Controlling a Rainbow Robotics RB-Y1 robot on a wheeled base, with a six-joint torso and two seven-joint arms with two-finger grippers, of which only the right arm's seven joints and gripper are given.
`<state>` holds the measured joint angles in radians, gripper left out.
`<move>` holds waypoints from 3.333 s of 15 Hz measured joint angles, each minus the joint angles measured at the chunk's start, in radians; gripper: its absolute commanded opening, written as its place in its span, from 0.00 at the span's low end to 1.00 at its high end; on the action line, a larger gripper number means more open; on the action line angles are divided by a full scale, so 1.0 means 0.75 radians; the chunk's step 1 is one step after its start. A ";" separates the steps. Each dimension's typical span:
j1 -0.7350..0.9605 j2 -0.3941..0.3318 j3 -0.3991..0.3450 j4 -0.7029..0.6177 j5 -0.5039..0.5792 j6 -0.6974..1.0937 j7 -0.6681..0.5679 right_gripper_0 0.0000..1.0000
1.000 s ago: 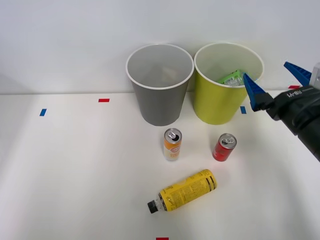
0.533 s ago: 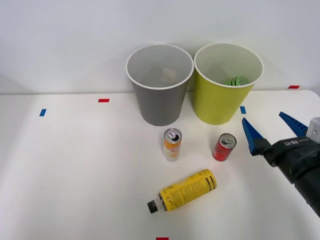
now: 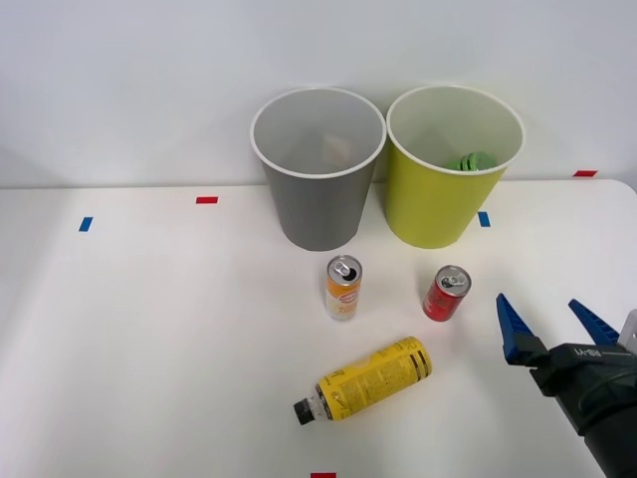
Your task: Put cans in the gray bin, plastic bottles in the light green bin
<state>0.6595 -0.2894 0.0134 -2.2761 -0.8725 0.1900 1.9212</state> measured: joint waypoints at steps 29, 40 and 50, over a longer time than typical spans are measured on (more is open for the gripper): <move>-0.050 -0.073 0.271 0.701 1.020 -0.956 -0.397 1.00; -0.024 -0.107 0.391 0.826 1.081 -1.139 -0.334 1.00; 0.055 -0.103 0.389 0.828 0.942 -1.205 -0.332 1.00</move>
<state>0.7008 -0.3668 0.3054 -1.6552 -0.1661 -0.7135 1.6719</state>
